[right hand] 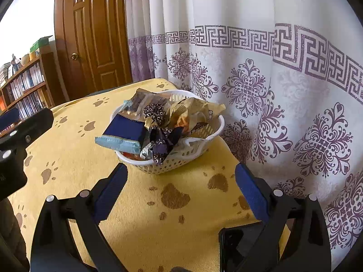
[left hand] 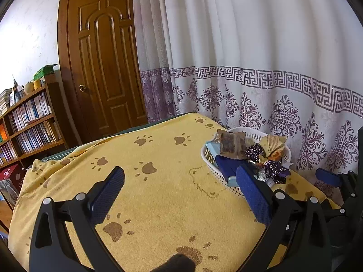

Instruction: Organize snacks

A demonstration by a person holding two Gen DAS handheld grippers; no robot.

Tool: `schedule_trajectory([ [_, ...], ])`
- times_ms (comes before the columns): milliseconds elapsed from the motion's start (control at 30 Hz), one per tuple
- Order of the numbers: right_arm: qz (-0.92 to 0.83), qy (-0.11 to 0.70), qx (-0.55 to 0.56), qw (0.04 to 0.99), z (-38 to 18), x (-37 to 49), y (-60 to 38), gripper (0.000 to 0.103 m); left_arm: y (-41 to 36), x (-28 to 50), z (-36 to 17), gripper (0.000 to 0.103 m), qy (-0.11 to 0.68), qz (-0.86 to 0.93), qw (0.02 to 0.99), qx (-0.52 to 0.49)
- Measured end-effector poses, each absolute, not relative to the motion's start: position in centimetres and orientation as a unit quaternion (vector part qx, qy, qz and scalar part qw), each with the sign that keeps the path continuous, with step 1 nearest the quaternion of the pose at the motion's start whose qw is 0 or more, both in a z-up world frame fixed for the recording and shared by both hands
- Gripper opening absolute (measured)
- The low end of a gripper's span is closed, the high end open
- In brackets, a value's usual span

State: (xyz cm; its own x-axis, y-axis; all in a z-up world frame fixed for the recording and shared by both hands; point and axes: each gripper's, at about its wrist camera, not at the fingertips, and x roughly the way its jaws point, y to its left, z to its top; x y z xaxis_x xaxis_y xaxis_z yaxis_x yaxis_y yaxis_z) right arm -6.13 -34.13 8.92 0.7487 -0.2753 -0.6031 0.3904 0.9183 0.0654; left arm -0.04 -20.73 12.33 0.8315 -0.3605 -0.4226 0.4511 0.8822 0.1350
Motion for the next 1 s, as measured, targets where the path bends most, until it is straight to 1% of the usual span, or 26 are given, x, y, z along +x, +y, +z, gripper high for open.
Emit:
schedule_trajectory([
  [433, -0.183, 0.301, 0.089, 0.932, 9.5, -6.0, -34.0, 0.097, -20.9, 0.8, 11.5, 0.098, 0.219, -0.205, 0.947, 0.11],
  [1000, -0.184, 0.304, 0.092, 0.93, 9.2, -5.7, -34.3, 0.097, -21.2, 1.0, 11.0, 0.098, 0.22, -0.205, 0.946, 0.122],
])
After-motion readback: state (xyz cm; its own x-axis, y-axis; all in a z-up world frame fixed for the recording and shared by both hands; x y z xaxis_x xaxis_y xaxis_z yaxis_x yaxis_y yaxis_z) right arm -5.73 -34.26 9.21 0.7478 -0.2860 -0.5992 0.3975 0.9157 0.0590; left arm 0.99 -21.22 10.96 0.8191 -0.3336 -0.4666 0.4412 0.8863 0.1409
